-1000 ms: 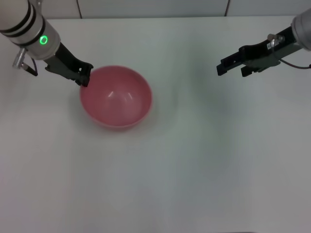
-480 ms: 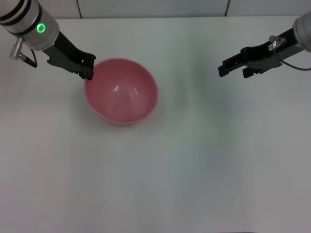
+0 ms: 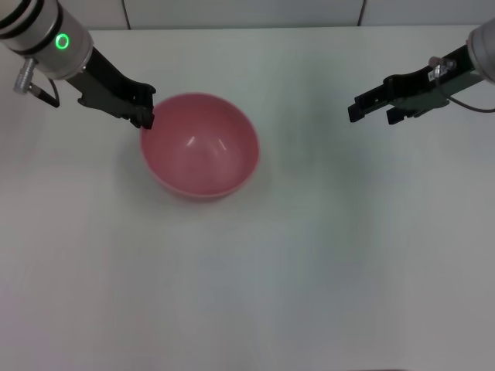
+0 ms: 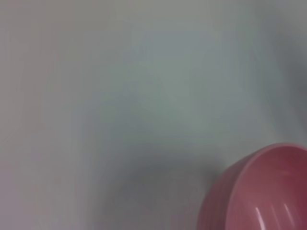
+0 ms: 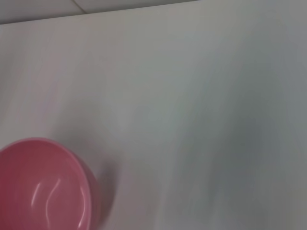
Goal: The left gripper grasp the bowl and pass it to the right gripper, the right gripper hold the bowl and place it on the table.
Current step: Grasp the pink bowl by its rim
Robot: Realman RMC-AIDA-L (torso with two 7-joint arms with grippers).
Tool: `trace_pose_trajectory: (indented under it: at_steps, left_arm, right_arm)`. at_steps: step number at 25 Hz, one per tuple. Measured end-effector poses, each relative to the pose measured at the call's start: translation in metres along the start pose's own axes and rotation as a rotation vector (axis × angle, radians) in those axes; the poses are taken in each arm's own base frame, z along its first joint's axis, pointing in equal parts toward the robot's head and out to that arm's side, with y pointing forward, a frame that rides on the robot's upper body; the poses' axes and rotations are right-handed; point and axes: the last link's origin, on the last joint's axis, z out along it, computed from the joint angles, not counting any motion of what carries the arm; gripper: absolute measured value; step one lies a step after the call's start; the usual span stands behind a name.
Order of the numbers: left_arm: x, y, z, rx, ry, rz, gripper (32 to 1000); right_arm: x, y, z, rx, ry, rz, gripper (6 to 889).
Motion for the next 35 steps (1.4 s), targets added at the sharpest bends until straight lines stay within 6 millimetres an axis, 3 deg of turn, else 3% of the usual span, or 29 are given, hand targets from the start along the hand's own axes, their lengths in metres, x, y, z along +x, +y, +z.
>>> trace_pose_trajectory:
  at_steps: [14, 21, 35]
  left_arm:
    - [0.006, 0.010, -0.003, -0.032, 0.006, 0.002, 67]
    - [0.019, 0.034, -0.012, -0.108, 0.031, 0.014, 67]
    - [0.026, 0.045, -0.015, -0.129, 0.044, 0.025, 68]
  right_arm:
    - [-0.005, 0.007, -0.006, -0.075, -0.025, 0.010, 820]
    - [-0.006, 0.013, -0.014, -0.137, -0.023, 0.014, 820]
    - [-0.021, 0.033, 0.002, -0.145, -0.065, -0.033, 825]
